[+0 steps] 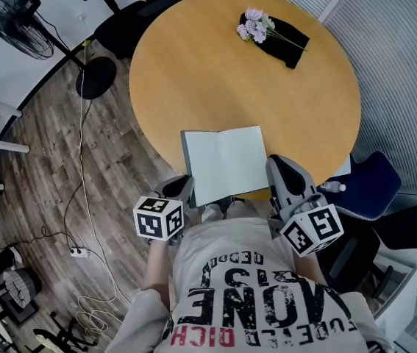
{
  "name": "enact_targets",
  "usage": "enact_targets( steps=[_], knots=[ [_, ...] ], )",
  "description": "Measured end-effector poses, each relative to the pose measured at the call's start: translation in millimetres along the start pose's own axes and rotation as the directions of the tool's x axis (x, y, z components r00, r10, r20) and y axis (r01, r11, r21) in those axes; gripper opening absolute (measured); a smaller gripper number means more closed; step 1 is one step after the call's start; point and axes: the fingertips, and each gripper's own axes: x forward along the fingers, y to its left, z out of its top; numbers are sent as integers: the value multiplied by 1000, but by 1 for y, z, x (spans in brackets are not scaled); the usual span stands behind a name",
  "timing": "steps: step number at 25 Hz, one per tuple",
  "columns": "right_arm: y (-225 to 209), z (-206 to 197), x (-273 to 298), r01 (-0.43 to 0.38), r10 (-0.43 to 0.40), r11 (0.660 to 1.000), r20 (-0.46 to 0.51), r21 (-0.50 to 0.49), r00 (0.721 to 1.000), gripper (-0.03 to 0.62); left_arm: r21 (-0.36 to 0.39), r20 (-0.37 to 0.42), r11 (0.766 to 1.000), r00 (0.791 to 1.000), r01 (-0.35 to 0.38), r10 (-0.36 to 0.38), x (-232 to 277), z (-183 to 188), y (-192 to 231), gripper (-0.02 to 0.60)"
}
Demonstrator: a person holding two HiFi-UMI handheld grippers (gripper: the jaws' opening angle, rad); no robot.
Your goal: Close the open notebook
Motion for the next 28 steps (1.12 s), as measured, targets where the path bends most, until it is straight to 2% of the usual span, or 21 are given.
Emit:
enact_targets(
  steps=[28],
  knots=[
    [-18,5,5,-61,60,998,10,24,998,12,48,22,999,1000,13,-14,7,23,-36,25]
  ],
)
